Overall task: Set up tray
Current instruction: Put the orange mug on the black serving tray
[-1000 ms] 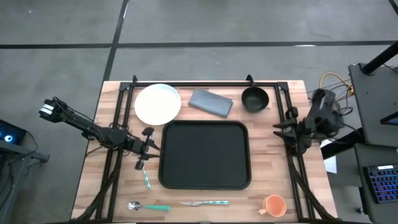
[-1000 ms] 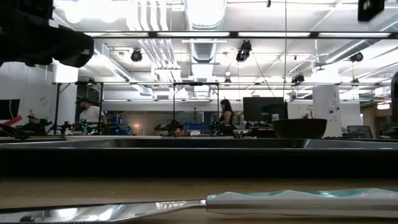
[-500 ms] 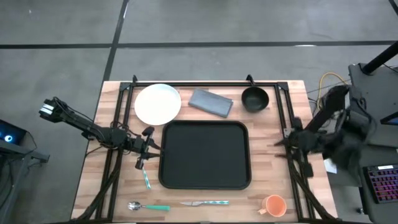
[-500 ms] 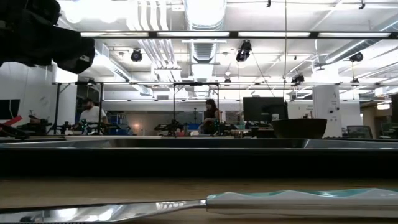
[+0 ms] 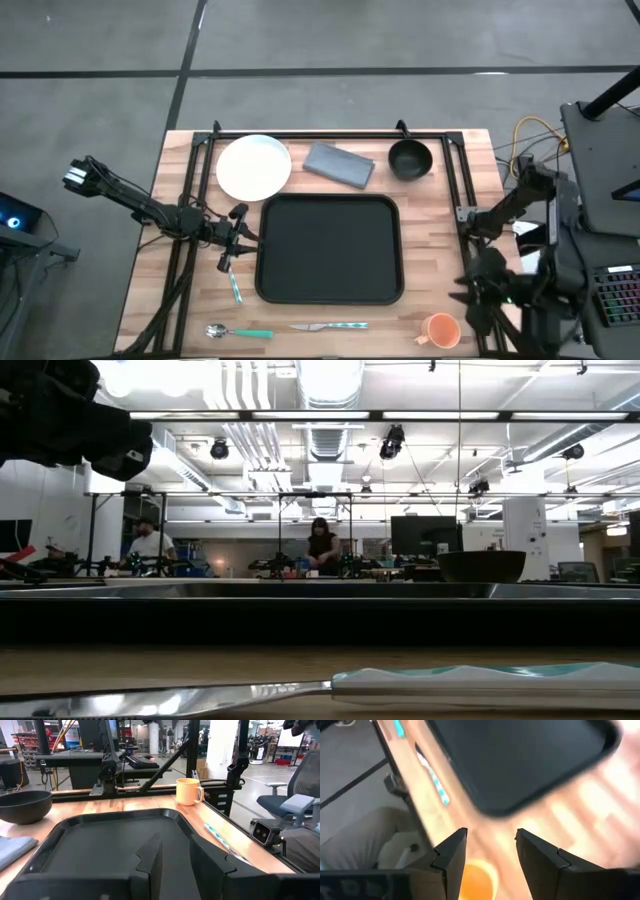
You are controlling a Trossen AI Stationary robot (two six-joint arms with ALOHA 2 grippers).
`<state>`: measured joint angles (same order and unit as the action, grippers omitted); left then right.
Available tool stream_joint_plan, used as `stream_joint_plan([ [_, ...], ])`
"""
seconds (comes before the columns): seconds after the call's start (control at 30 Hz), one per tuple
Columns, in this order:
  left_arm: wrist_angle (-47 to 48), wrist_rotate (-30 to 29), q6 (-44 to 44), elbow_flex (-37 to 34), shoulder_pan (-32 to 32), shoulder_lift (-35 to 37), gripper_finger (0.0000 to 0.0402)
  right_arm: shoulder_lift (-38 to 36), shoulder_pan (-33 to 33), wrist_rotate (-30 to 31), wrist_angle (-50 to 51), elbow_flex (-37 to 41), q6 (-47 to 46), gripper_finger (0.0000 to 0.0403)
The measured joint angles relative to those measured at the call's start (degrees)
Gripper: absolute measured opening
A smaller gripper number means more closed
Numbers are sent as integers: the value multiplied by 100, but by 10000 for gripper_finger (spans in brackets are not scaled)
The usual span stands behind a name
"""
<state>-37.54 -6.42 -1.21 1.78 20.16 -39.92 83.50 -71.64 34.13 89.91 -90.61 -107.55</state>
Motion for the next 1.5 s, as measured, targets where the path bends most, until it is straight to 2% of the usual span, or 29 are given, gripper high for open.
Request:
stream_joint_plan([
  [0.17, 0, 0, 0, 0, 0, -12, 79, 288, -364, -94, 13, 156, -1027, 162],
  [0.3, 0, 1, -2, 0, 0, -11, 79, 405, -389, -1069, 2, 398, -1842, 162],
  [0.37, 0, 1, -1, 0, 0, -13, 79, 505, -389, -1308, -176, 494, -2022, 162],
  [0.57, 1, 4, -4, 0, 2, -11, 79, 782, -348, -1185, -960, 709, -2170, 162],
  [0.83, 1, 4, -4, 0, 2, 47, 79, 1179, -120, -1235, -1500, 748, -2129, 162],
  [1.0, 0, 7, -4, 0, 2, 63, 79, 1393, 4, -1839, -1666, 758, -1892, 162],
  [1.5, -4, 7, -120, 103, 2, 70, 79, 1419, 4, -2404, -1921, 1197, -2057, 162],
])
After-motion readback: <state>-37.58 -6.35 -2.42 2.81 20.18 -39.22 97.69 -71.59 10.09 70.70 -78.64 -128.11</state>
